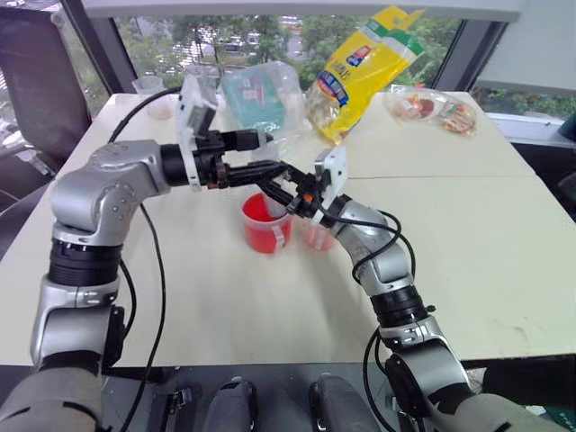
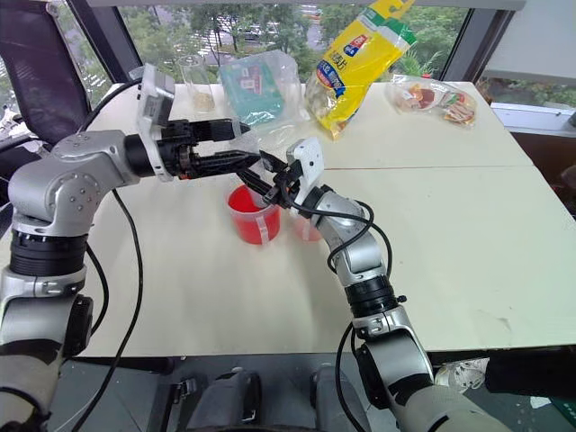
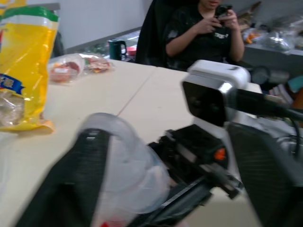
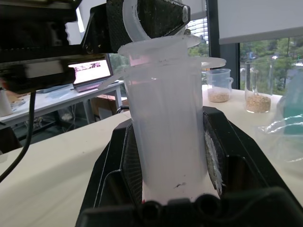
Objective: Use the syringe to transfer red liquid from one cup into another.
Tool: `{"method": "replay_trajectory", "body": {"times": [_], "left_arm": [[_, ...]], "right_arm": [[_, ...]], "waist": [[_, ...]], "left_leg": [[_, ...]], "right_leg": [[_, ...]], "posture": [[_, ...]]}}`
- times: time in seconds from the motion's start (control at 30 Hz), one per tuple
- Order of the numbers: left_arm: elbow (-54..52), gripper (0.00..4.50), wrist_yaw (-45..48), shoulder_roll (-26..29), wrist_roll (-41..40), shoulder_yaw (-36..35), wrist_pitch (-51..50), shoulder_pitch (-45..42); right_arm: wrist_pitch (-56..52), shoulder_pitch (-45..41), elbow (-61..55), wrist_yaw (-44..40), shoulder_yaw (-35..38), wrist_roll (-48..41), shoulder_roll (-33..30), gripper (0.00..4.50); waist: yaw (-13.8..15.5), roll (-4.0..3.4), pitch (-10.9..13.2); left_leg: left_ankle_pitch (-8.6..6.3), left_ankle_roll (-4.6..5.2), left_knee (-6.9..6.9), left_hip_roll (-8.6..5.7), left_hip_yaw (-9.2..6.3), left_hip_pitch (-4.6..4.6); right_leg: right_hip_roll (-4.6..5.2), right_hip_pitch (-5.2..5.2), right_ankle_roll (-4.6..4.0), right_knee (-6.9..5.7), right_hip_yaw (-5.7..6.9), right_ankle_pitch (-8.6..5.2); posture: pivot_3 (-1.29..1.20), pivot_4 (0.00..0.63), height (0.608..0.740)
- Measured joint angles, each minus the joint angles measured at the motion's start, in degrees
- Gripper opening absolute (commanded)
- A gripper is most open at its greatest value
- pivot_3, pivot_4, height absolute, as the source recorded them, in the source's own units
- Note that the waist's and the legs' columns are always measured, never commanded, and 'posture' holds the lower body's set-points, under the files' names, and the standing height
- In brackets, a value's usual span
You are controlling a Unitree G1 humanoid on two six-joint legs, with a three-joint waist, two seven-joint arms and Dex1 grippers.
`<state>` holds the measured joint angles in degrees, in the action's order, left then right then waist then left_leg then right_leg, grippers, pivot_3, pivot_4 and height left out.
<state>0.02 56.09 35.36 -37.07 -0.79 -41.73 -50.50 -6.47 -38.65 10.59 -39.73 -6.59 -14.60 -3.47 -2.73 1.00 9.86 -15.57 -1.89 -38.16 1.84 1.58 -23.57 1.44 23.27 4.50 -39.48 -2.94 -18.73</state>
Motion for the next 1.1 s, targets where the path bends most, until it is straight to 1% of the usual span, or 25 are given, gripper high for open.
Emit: {"method": "replay_trajectory", "body": {"times": [0.13,0.17,1.1], "left_arm": [[1.32,0.32,-0.35,-0.36,0.85,-0.46,0.12,-0.05],[1.48,0.07,-0.07,-0.5,0.86,-0.44,0.11,-0.14],[2.77,0.07,0.53,-0.71,2.12,-0.36,-0.26,-3.3]], "right_arm": [[-0.07,0.3,-0.01,-0.63,-0.39,0.21,-0.09,1.39],[-0.31,0.3,-0.03,-0.7,-0.41,0.23,-0.13,1.39],[-2.73,0.68,-1.59,-1.12,0.4,-0.53,-0.18,1.39]], "waist": [[0.14,0.0,0.0],[0.18,0.0,0.0],[0.17,0.0,0.0]], "left_leg": [[0.0,0.0,-0.01,-0.01,0.0,0.0],[0.0,0.0,-0.01,-0.02,0.0,0.0],[0.0,0.0,-0.01,-0.02,0.0,0.0]], "right_leg": [[0.02,-0.01,0.0,0.01,0.0,0.0],[0.03,-0.01,0.0,0.01,0.0,0.0],[0.03,-0.03,0.0,0.0,0.0,0.0]], "posture": [[0.0,0.15,0.74],[0.0,0.15,0.74],[0.0,0.15,0.74]]}}
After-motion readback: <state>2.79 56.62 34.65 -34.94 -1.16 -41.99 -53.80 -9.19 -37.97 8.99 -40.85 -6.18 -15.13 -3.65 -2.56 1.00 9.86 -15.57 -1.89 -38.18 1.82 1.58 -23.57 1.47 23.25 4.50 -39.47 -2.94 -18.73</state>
